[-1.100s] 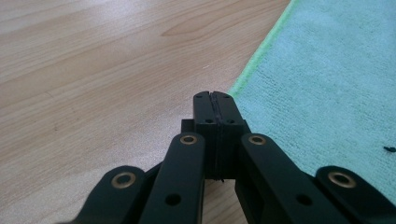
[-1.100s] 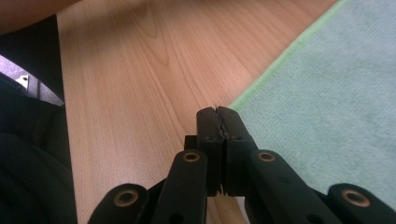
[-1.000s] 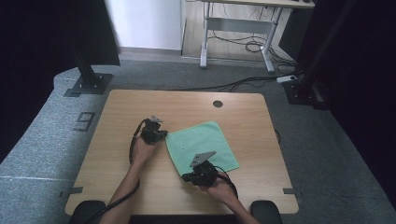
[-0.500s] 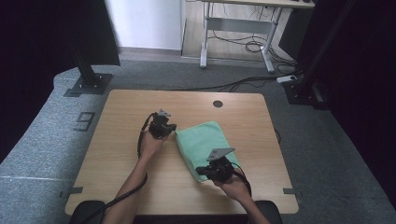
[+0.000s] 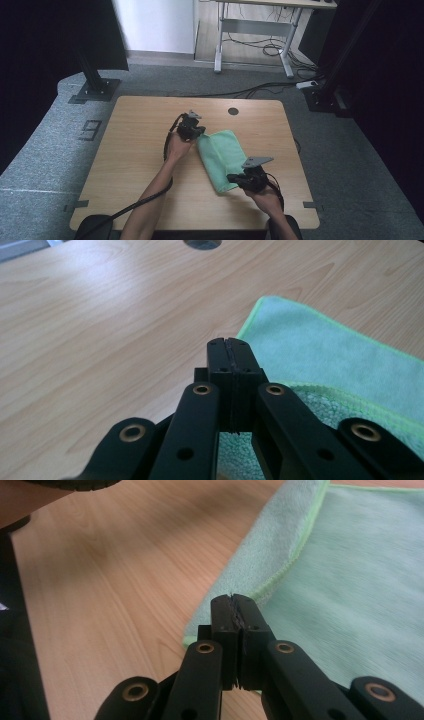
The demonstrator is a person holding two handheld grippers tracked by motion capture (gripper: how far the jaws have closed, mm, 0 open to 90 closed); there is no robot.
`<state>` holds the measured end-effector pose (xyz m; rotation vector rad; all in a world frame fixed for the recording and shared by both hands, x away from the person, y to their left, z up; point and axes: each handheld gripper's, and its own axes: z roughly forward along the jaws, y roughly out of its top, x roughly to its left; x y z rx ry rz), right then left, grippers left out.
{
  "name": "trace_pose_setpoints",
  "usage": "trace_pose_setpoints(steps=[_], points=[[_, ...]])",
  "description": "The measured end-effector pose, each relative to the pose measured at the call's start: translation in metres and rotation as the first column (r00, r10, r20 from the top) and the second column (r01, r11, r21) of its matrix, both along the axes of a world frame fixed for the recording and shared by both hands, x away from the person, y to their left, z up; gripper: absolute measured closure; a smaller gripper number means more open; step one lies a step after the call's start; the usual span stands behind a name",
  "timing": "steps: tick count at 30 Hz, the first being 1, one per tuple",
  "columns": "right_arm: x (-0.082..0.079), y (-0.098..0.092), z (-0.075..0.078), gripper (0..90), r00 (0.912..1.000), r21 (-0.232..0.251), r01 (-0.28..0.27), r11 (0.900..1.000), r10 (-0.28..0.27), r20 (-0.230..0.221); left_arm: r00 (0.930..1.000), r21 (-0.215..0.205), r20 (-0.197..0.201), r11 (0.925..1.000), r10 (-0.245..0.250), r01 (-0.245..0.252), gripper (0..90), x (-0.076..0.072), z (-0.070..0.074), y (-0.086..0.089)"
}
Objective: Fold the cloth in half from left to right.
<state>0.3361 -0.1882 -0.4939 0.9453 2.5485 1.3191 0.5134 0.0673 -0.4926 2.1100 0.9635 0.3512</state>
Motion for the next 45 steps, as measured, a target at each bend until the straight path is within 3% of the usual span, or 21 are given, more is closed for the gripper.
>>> trace_pose_setpoints(steps=[18,26,39,41,45], points=[[0.009,-0.052,0.003,87.5,0.9880,0.020,0.154,0.988,-0.154,0.003,0.9997,-0.022,0.014,0.9996,-0.018,0.018,89.7,0.016,-0.005,-0.040],[0.011,-0.063,-0.002,87.5,0.9803,-0.011,0.198,0.980,-0.198,0.002,0.9992,-0.027,0.020,0.9990,-0.034,0.035,89.7,0.021,-0.003,-0.058],[0.019,-0.073,-0.018,87.5,0.9682,-0.081,0.247,0.966,-0.249,-0.021,0.9995,0.006,0.004,0.9994,-0.033,0.033,88.3,0.030,-0.015,-0.075],[0.020,-0.074,-0.021,87.5,0.9673,-0.094,0.249,0.964,-0.252,-0.026,0.9994,0.019,0.013,0.9993,-0.032,0.032,83.7,0.030,-0.016,-0.076],[0.023,-0.075,-0.027,87.4,0.9644,-0.115,0.257,0.960,-0.262,-0.034,0.9990,0.034,0.036,0.9991,-0.026,0.025,65.9,0.030,-0.016,-0.078]])
